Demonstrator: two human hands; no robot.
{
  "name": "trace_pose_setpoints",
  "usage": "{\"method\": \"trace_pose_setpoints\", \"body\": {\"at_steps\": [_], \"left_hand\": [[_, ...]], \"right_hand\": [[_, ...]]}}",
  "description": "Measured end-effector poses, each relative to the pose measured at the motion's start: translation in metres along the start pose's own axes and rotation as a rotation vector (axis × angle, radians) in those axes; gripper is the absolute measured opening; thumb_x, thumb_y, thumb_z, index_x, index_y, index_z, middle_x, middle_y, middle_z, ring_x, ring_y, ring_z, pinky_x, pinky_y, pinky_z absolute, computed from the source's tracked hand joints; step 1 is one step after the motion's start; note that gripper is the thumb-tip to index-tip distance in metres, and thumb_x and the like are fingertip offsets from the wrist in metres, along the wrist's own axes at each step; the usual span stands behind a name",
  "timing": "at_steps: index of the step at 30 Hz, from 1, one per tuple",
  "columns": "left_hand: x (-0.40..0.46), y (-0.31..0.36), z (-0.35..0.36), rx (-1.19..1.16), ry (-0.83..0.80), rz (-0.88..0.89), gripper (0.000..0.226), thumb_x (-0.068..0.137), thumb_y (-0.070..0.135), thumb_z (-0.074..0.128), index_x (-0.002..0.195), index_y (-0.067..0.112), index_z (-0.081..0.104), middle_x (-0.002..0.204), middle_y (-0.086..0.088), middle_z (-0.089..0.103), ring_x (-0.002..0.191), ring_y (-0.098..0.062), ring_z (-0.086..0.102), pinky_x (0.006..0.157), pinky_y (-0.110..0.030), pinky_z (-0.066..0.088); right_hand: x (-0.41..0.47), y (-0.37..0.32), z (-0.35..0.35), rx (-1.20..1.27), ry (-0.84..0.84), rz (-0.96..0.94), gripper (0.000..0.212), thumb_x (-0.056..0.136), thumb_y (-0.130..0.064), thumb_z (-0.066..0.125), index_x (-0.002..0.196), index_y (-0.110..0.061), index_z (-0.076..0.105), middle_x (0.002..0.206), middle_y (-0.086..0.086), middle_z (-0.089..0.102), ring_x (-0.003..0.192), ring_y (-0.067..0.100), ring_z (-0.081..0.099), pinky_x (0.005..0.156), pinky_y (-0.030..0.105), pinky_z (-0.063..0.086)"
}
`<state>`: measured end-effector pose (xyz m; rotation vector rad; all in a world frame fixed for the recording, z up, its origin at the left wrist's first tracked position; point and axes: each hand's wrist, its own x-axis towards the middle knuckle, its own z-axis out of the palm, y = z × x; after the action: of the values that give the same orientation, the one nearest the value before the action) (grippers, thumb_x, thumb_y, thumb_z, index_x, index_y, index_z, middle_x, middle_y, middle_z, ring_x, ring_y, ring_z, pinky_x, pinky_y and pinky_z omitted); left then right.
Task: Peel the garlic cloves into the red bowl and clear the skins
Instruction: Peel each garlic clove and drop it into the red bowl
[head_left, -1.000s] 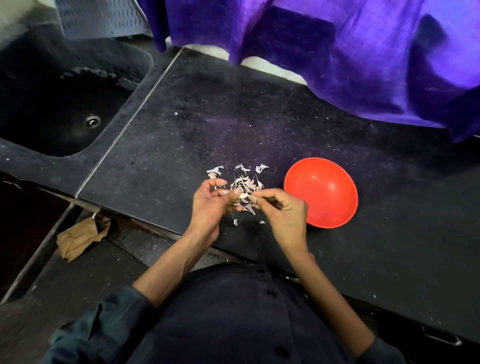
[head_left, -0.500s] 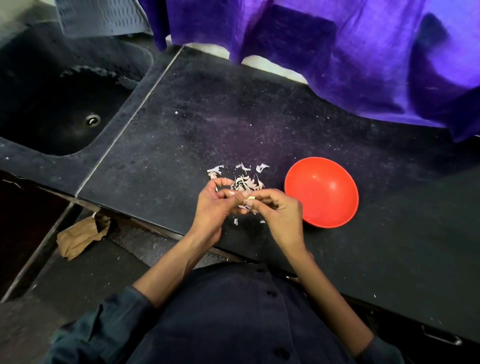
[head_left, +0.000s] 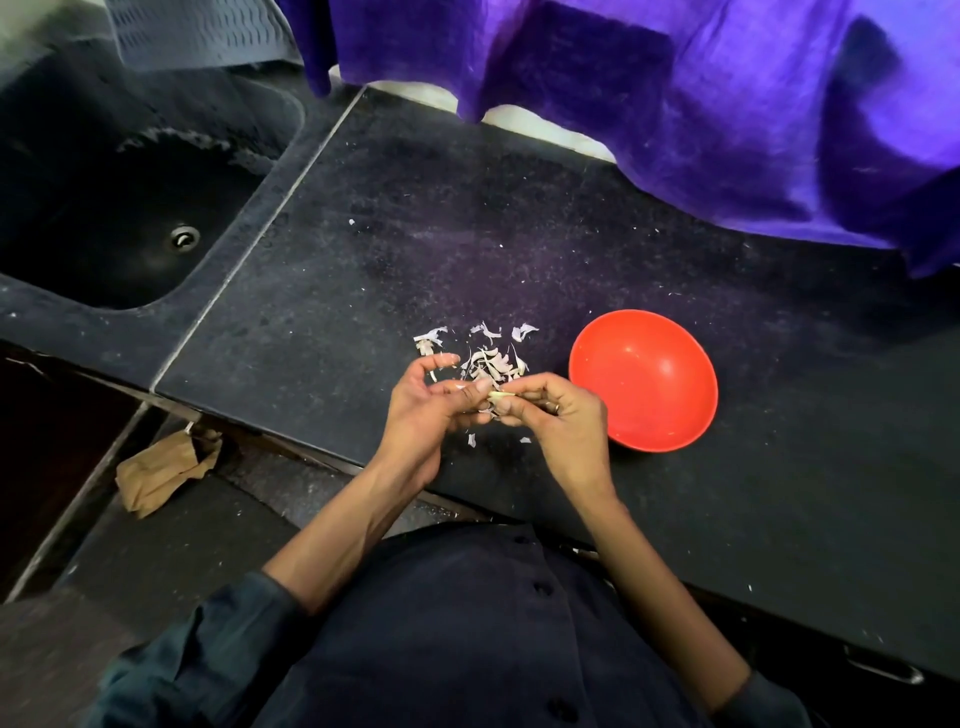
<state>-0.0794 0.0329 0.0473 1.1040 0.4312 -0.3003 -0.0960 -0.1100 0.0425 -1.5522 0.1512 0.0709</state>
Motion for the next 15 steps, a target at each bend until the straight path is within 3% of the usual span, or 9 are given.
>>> {"method": "trace_pose_setpoints", "body": {"at_steps": [5, 9, 15], "left_hand": [[0.001, 0.001, -0.002, -0.033, -0.019, -0.072, 0.029, 0.085, -0.003, 0.064, 0.105, 0.009, 0.049, 0.070, -0.008, 0.066, 0.056, -0.013, 0.064, 0.055, -0.024, 0.057], [0.000, -0.002, -0.005, 0.046, -0.028, -0.001, 0.023, 0.087, -0.002, 0.064, 0.104, 0.006, 0.054, 0.068, -0.007, 0.069, 0.054, -0.012, 0.063, 0.053, -0.024, 0.057], [0.001, -0.011, -0.012, 0.452, 0.014, 0.179, 0.007, 0.082, 0.010, 0.075, 0.087, 0.006, 0.072, 0.077, -0.008, 0.074, 0.058, -0.011, 0.065, 0.052, -0.023, 0.055]], "right_hand": [[-0.001, 0.001, 0.000, 0.024, -0.005, 0.000, 0.024, 0.080, 0.007, 0.071, 0.081, -0.017, 0.072, 0.077, 0.001, 0.074, 0.074, 0.016, 0.070, 0.066, 0.023, 0.056], [-0.004, 0.003, 0.000, 0.038, 0.020, 0.015, 0.020, 0.081, 0.004, 0.071, 0.083, -0.016, 0.071, 0.080, 0.001, 0.074, 0.076, 0.015, 0.070, 0.065, 0.023, 0.056], [-0.010, 0.008, -0.006, 0.043, 0.044, 0.074, 0.017, 0.081, 0.004, 0.072, 0.081, -0.013, 0.071, 0.082, 0.007, 0.072, 0.075, 0.014, 0.068, 0.065, 0.023, 0.056]]}}
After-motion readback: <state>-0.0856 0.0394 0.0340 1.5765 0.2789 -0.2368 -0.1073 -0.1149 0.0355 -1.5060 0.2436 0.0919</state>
